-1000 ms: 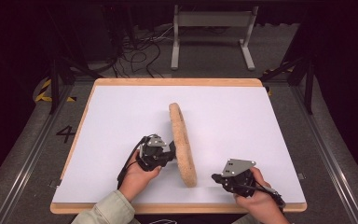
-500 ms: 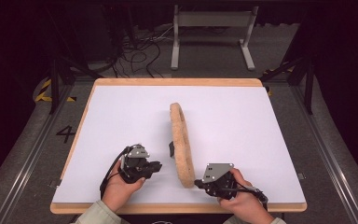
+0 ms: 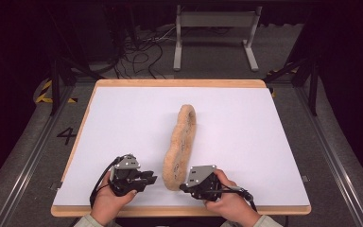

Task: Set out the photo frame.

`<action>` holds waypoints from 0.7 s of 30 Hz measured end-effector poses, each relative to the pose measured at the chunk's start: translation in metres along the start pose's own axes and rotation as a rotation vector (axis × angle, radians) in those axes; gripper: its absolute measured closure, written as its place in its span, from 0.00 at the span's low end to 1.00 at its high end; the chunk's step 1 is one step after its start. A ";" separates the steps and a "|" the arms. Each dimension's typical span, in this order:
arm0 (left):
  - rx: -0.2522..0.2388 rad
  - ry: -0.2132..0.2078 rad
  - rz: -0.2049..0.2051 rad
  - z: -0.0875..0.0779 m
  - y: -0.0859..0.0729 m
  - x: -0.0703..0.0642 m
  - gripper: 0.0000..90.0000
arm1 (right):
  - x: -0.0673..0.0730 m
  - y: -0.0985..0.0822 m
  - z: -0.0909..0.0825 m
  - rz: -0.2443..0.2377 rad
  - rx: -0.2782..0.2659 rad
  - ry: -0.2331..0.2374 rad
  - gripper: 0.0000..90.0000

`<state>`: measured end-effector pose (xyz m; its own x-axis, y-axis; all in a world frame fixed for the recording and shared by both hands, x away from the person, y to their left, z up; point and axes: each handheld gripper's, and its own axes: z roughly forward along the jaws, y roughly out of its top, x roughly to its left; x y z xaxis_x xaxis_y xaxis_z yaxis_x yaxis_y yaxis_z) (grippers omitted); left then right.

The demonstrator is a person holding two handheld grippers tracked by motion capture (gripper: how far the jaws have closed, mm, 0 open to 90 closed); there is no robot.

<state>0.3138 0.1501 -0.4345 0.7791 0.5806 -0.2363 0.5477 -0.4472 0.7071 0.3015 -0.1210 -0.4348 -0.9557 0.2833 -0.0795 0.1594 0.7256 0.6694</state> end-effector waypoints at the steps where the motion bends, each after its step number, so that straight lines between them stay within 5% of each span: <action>1: -0.002 -0.002 -0.008 -0.001 -0.002 0.000 0.77 | 0.000 0.003 0.003 -0.005 -0.002 0.003 1.00; 10: 0.008 -0.003 -0.024 -0.016 -0.018 0.000 0.66 | -0.003 0.022 0.023 -0.040 -0.012 0.023 1.00; 21: -0.046 0.063 -0.078 -0.026 -0.024 -0.001 0.51 | -0.009 0.044 0.051 -0.070 -0.032 -0.009 1.00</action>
<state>0.2918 0.1778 -0.4345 0.7129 0.6550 -0.2503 0.5905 -0.3683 0.7181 0.3294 -0.0596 -0.4420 -0.9620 0.2381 -0.1338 0.0837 0.7233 0.6855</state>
